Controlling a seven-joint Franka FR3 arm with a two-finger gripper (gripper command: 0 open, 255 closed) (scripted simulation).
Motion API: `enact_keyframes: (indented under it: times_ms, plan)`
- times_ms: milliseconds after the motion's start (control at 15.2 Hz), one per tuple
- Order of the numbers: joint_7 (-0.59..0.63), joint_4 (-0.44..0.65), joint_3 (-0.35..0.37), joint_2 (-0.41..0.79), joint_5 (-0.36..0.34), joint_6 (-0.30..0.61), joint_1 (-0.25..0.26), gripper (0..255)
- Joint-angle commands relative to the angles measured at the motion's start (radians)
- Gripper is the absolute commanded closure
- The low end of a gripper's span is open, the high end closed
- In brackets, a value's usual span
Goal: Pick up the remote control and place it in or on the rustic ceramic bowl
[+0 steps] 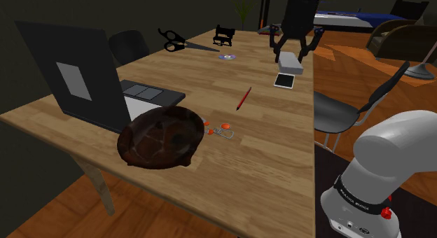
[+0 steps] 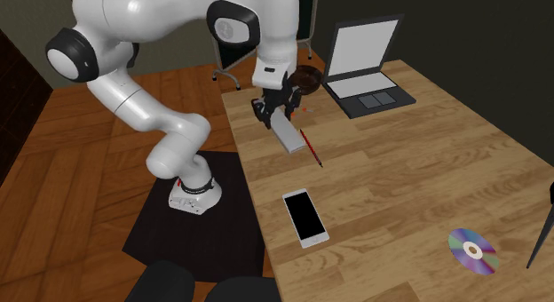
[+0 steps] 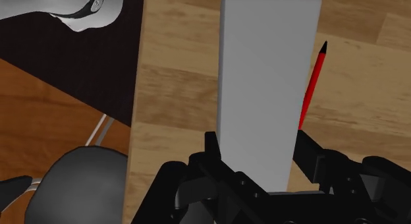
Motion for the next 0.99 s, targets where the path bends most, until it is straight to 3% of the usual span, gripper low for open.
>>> enact_keyframes:
  times_ms: [0,132,924]
  plan:
    - [0.004,0.033,0.000,0.006,-0.001,-0.027,0.000,255]
    - [0.005,0.060,-0.002,0.014,-0.003,-0.046,-0.001,255]
    - [0.304,0.205,0.272,0.138,0.129,-0.018,0.045,255]
